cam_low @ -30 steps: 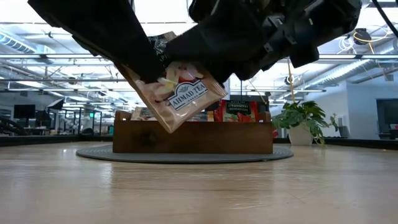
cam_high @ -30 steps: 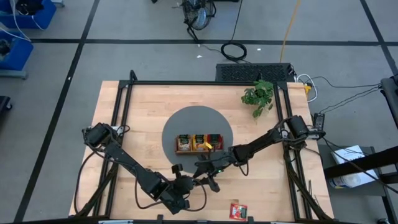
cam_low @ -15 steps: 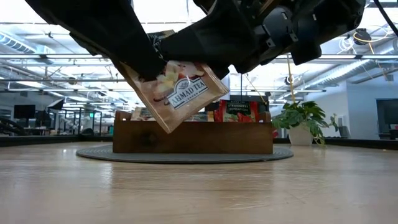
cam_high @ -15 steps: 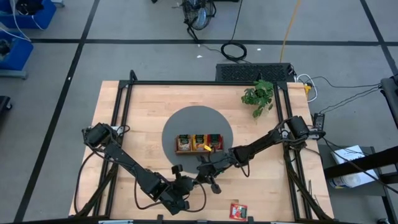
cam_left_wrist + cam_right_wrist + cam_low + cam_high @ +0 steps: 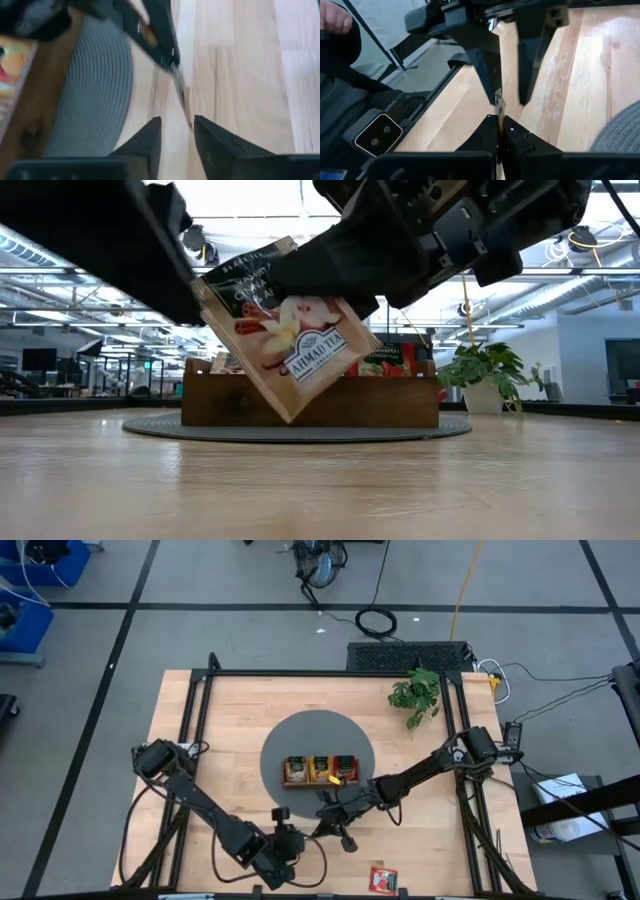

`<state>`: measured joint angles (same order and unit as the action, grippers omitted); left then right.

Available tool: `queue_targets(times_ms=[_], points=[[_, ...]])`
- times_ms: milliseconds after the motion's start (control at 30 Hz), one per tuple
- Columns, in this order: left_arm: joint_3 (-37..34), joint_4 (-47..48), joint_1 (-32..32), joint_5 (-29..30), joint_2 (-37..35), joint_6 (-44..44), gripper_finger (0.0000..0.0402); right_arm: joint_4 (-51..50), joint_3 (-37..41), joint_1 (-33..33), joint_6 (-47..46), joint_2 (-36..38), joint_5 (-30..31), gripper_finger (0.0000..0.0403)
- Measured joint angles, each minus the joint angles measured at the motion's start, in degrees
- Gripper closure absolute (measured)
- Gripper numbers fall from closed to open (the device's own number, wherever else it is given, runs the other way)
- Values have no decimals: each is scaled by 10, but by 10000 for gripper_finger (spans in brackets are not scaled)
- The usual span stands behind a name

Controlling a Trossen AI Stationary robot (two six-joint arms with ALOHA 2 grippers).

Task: Pick & Place Tea
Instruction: Put the brown tea bag into the left section of the wooden organizer

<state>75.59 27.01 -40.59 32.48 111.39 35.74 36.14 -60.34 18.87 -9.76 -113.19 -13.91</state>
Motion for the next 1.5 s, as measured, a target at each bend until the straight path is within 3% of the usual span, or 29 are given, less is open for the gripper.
queue_targets(times_ms=[267,367,467,600,700,833,1000,1100,1300,1500], points=[[0,84,-39,-22,0,187,249,26,0,-9,21,0,3,403],[0,116,-74,27,0,252,265,40,0,-18,30,0,4,403],[0,126,-115,102,0,293,306,58,0,-40,30,0,5,403],[0,124,-156,201,0,309,378,119,9,-83,48,0,41,403],[0,122,-172,234,0,310,392,233,32,-117,51,0,49,403],[0,120,-173,236,0,304,382,353,67,-150,47,0,85,403],[-14,118,-163,237,0,303,397,361,58,-161,45,-25,104,403],[-23,118,-156,236,0,318,392,368,56,-153,46,-49,148,403],[-36,95,-152,231,0,324,377,436,56,-146,31,-105,157,403],[-37,87,-152,230,0,314,395,455,47,-147,39,-135,184,403]])
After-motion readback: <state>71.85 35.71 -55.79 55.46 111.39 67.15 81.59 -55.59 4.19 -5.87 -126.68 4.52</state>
